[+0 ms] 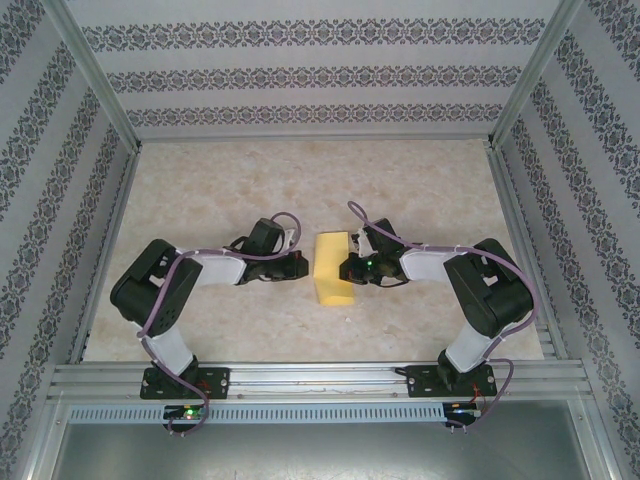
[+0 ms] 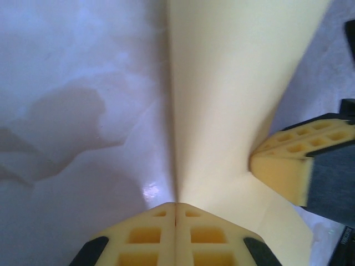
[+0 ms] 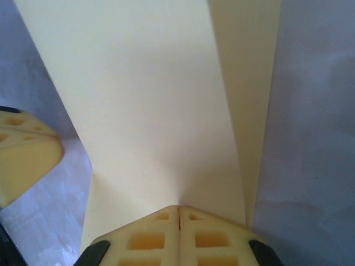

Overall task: Fold a paper plane with a square sheet of paper (fold left side to right side)
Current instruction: First fold the square sheet of paper in half at the center of the table, then hold the square sheet of paper at the center of the table.

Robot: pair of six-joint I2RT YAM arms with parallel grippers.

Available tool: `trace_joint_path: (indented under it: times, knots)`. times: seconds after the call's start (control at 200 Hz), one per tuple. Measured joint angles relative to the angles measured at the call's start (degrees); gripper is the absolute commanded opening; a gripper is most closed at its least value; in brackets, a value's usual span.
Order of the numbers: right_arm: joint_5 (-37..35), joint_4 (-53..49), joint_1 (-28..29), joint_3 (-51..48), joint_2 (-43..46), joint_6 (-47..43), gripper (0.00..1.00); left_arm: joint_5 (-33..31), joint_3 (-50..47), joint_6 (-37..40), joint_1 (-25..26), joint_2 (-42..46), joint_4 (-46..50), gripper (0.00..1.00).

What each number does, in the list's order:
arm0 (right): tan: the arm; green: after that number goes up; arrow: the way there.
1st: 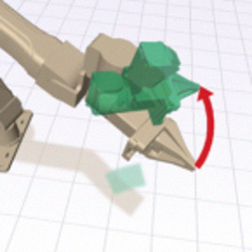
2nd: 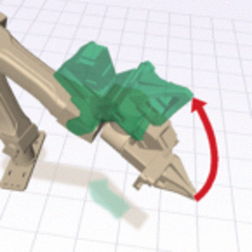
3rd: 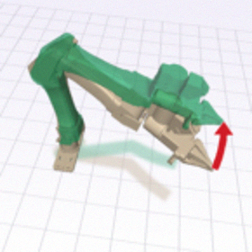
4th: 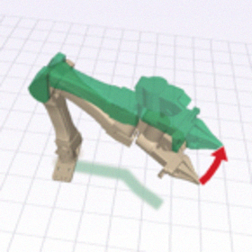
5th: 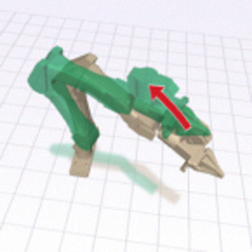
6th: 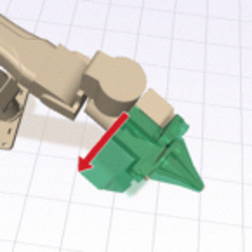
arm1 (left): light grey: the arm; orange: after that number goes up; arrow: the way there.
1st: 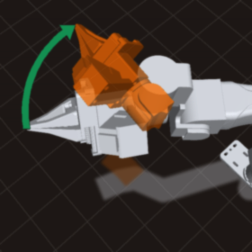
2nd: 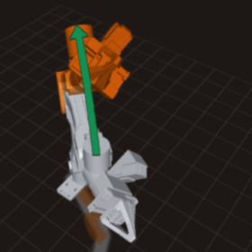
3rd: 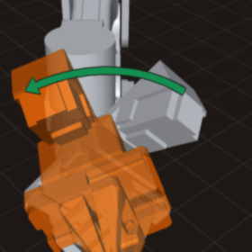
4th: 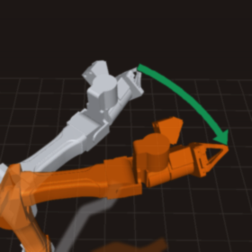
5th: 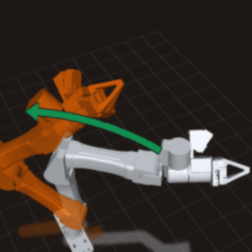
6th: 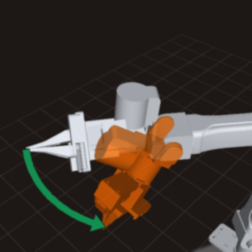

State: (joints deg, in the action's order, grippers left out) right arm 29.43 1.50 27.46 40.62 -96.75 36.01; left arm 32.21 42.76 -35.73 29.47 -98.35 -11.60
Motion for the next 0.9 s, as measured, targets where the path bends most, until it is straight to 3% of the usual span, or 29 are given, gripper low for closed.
trace_joint_path:
  times: [0.215,0.435,0.899]
  knots:
    - [0.0,-0.15,-0.09,0.0,0.07,0.0,0.0,0.9,1.2,-0.02,1.88,2.27,-0.35,0.0]
    - [0.0,-0.42,-0.26,0.0,0.11,0.0,0.0,2.34,5.99,-0.02,5.42,-1.97,-0.57,0.0]
    - [0.0,-0.46,-0.22,0.11,0.17,0.0,0.0,2.32,6.4,-0.02,5.73,-8.33,-0.81,0.0]
